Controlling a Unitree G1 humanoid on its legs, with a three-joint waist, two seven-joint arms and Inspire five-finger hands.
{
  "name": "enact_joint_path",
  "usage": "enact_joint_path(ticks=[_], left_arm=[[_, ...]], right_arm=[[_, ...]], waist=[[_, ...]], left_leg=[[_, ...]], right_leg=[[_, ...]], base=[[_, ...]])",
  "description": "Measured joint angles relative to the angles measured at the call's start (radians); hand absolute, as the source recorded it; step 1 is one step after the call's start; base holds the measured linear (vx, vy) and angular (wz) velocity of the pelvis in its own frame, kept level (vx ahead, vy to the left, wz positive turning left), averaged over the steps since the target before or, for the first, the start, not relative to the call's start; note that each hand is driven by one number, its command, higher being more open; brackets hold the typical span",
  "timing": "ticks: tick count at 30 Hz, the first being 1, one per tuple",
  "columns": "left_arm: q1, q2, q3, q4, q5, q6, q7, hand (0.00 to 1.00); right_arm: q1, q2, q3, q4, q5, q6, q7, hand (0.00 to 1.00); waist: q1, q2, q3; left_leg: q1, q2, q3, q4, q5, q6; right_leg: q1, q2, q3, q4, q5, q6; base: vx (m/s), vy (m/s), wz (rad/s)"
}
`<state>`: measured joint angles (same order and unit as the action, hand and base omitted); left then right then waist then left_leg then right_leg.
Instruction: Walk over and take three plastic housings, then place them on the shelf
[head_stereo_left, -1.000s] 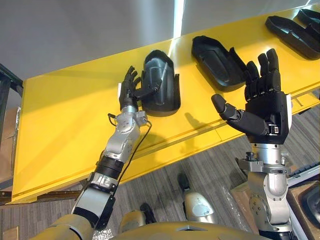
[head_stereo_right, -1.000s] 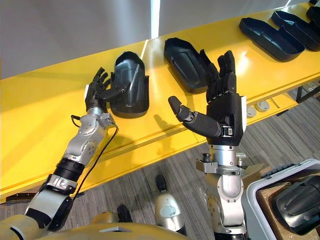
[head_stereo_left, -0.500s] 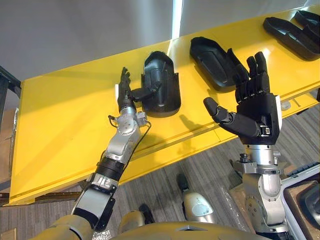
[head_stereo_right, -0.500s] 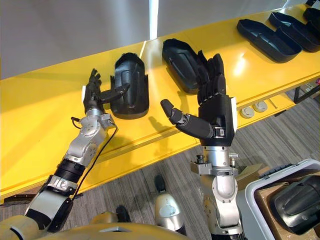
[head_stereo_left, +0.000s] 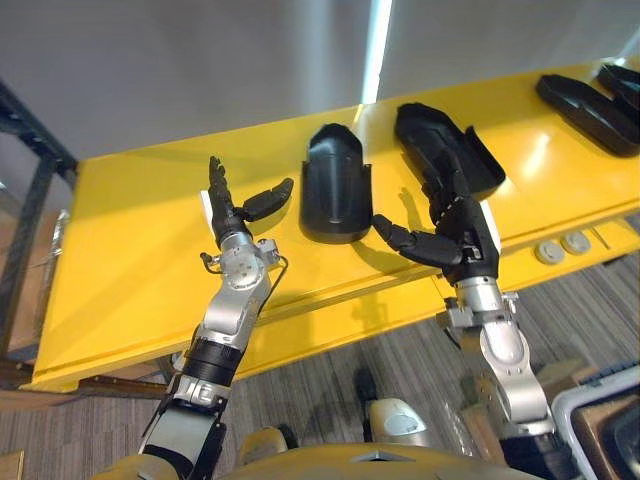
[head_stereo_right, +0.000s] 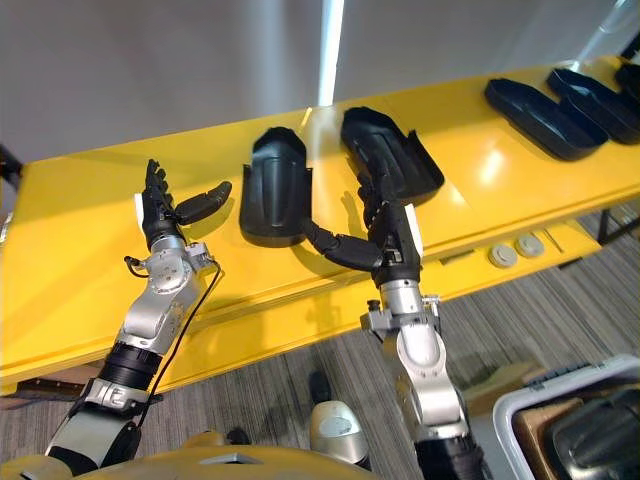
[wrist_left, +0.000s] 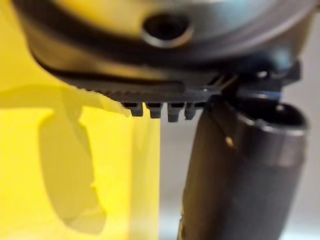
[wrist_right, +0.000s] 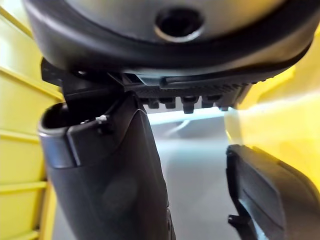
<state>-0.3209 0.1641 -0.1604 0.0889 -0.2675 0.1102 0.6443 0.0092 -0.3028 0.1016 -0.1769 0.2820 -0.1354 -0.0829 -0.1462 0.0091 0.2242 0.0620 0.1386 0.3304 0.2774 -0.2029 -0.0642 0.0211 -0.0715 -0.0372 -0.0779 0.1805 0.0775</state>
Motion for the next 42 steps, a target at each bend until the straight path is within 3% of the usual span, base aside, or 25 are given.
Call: enact_joint_path(ticks=[5,9,20,30,34,42], left_arm=[[0.084,0.030,-0.072,-0.213,0.002,-0.031,-0.165,1.00],[0.107,0.046,-0.083,-0.247,0.003,-0.073,-0.250,1.00],[0.134,0.084,-0.079,-0.234,0.003,-0.089,-0.424,1.00],[0.107,0.103,-0.080,-0.172,0.003,-0.089,-0.470,1.00],[0.031,0.125,-0.098,-0.143,0.002,-0.090,-0.472,1.00],[-0.049,0.129,-0.102,-0.064,-0.014,-0.091,-0.474,1.00]], right_arm=[[-0.239,-0.021,-0.050,0.200,0.021,0.131,-0.096,1.00],[-0.306,-0.054,-0.051,0.227,0.046,0.160,-0.088,1.00],[-0.430,-0.088,-0.076,0.343,0.062,0.260,-0.097,1.00],[-0.529,-0.088,-0.087,0.385,0.059,0.352,-0.137,1.00],[-0.562,-0.088,-0.089,0.423,0.060,0.388,-0.159,1.00],[-0.712,-0.093,-0.092,0.498,0.060,0.409,-0.161,1.00]], waist=[[0.069,0.011,-0.027],[0.096,0.016,-0.031],[0.121,0.009,-0.031],[0.119,0.007,-0.030],[0.128,-0.004,-0.024],[0.118,-0.012,0.055]], left_leg=[[-0.034,-0.006,-0.066,0.020,0.009,0.000],[-0.057,-0.006,-0.093,0.039,0.010,-0.001],[-0.087,-0.005,-0.120,0.068,0.008,0.000],[-0.088,-0.005,-0.118,0.069,0.008,0.000],[-0.104,-0.004,-0.117,0.069,0.009,0.000],[-0.120,-0.004,-0.114,0.072,0.010,0.001]], right_leg=[[0.015,-0.011,-0.071,0.000,-0.008,-0.007],[0.016,-0.013,-0.097,0.000,-0.010,-0.007],[0.015,-0.015,-0.122,0.000,-0.004,-0.008],[0.013,-0.015,-0.120,0.000,-0.003,-0.008],[-0.003,-0.014,-0.116,0.000,0.000,-0.012],[-0.022,-0.013,-0.107,0.000,0.007,-0.017]], base=[[-0.09,-0.030,0.37],[-0.06,-0.025,0.22],[-0.03,-0.005,0.07],[-0.01,-0.002,0.00],[-0.04,-0.009,-0.01],[-0.02,0.001,-0.02]])
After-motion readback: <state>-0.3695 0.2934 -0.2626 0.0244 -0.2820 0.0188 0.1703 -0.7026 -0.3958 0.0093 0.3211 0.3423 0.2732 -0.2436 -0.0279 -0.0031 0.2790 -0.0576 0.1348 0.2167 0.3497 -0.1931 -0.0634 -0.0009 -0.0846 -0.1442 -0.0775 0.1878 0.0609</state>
